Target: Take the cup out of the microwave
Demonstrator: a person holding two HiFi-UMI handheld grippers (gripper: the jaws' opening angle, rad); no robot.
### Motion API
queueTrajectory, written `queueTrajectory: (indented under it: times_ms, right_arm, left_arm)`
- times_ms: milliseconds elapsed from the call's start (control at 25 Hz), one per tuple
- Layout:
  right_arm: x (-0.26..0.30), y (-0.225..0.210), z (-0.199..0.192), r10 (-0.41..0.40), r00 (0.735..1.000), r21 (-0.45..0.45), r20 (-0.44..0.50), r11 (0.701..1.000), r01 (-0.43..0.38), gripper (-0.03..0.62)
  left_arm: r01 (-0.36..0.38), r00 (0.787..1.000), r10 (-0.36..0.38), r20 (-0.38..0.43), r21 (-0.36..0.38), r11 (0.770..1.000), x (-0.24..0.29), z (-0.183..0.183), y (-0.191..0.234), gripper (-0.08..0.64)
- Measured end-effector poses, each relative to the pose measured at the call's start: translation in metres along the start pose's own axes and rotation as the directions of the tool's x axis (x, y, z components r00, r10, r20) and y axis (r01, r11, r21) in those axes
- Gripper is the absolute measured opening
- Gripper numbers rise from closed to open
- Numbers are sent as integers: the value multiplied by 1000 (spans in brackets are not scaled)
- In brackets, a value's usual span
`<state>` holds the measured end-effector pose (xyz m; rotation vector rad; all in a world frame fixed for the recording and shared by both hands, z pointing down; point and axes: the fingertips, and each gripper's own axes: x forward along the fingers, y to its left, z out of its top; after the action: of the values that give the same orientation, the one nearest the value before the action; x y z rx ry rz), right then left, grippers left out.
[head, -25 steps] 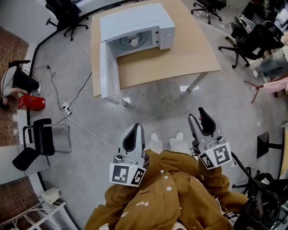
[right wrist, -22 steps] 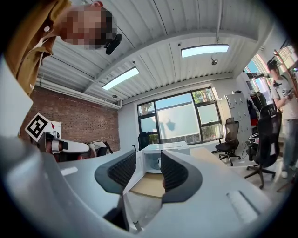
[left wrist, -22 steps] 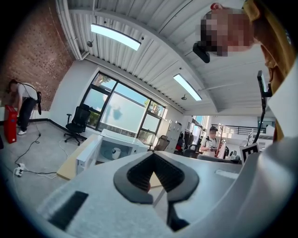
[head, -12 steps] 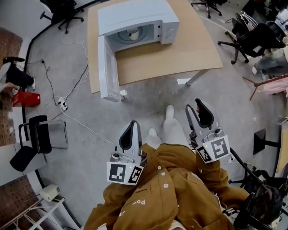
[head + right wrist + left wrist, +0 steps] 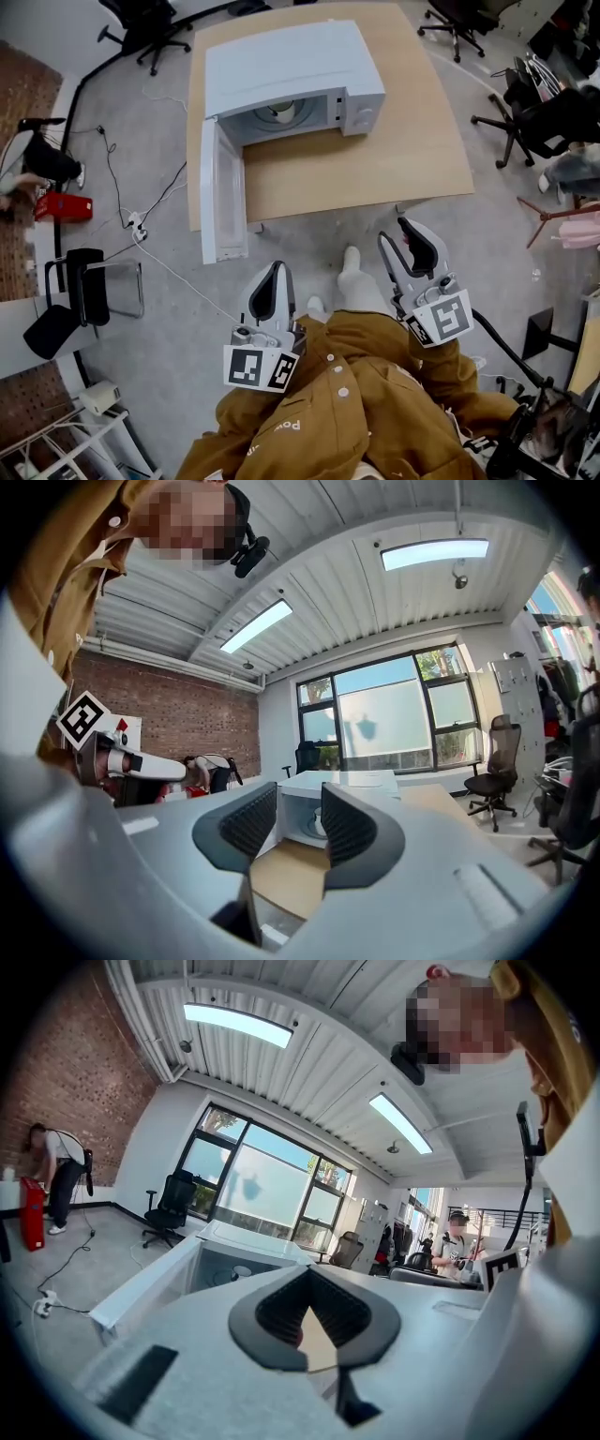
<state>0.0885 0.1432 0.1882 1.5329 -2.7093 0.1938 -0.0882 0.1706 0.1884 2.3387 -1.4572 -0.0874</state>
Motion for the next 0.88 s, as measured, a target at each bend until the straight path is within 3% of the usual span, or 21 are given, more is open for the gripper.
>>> queueTrajectory:
  times_ms: [400, 720, 760, 800, 880]
  right_arm:
    - [80, -72, 1, 121, 993, -20, -13, 992, -121, 133]
    - [165, -90, -39, 136, 990, 0, -43, 991, -136, 132]
    - [175, -90, -51, 143, 988, 0, -58, 990, -143, 132]
    - [186, -90, -63, 150, 986, 5, -69, 989, -150, 135]
    - [210, -90, -85, 161, 984, 16, -81, 987, -161, 163]
  left_arm:
    - [-93, 996, 93, 7, 42, 995, 108, 1, 9, 5]
    - [-114, 993, 114, 0, 75, 991, 185, -20, 72, 5]
    - [-107, 994, 108, -6, 76, 991, 196, -27, 82, 14]
    - [-100, 995, 101, -13, 71, 992, 206, -35, 92, 84]
    - [-96, 995, 97, -25, 51, 994, 225, -52, 112, 114]
